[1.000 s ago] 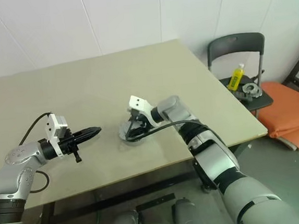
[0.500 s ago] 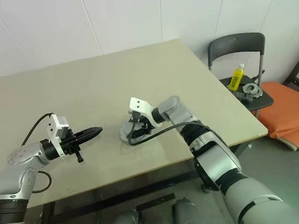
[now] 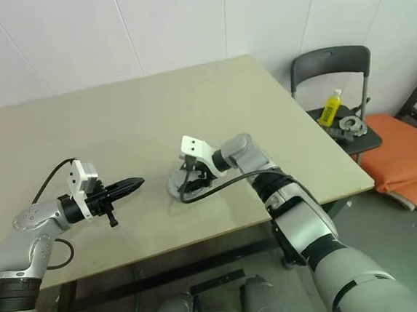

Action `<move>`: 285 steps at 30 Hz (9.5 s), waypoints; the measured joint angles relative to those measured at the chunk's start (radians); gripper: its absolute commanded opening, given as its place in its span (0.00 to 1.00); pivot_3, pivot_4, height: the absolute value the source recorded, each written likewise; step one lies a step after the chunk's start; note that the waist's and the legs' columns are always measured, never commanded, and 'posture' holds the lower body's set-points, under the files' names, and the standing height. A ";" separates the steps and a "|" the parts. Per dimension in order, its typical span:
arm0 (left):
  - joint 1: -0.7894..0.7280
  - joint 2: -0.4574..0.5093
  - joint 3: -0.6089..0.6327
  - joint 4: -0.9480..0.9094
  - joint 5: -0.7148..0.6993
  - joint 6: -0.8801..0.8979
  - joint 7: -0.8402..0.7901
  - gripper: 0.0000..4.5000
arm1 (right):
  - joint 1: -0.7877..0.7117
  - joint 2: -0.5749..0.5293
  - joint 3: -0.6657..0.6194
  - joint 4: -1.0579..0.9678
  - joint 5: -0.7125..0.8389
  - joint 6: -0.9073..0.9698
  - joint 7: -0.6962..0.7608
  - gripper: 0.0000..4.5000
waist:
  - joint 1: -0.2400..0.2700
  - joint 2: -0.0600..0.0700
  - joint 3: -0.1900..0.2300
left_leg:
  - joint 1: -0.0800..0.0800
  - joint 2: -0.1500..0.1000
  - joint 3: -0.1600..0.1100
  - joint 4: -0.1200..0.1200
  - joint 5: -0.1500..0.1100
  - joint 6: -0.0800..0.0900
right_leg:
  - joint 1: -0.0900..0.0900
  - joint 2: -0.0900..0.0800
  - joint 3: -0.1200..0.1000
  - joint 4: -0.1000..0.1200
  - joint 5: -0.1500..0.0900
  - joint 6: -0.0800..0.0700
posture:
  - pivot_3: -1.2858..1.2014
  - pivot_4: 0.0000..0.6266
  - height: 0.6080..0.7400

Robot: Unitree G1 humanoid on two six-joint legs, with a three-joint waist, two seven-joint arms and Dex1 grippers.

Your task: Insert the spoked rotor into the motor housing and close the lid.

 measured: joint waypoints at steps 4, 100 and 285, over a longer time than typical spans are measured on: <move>0.000 0.000 0.000 0.000 0.000 0.000 0.001 0.00 | -0.001 -0.002 0.001 0.005 -0.002 -0.010 -0.007 0.71 | 0.001 0.000 0.000 | 0.000 0.000 0.000 0.001 0.000 0.000 | 0.001 0.000 0.000 0.000 0.000 0.000 | 0.52 0.00 1.00; -0.352 -0.253 -0.332 0.361 0.306 -0.069 0.039 0.00 | 0.091 -0.096 -0.056 -0.163 0.090 0.250 0.062 1.00 | 0.045 -0.002 -0.008 | 0.012 -0.002 0.001 0.002 -0.001 0.002 | 0.014 0.000 0.001 -0.002 0.000 0.004 | 0.52 0.00 1.00; -0.402 -0.312 -0.224 0.481 0.253 -0.136 0.133 0.00 | 0.145 0.020 -0.449 -0.243 0.589 1.099 -0.529 1.00 | 0.010 0.010 -0.002 | -0.015 0.029 0.017 0.019 -0.003 0.007 | -0.004 0.000 -0.030 -0.003 0.011 -0.005 | 0.52 0.00 1.00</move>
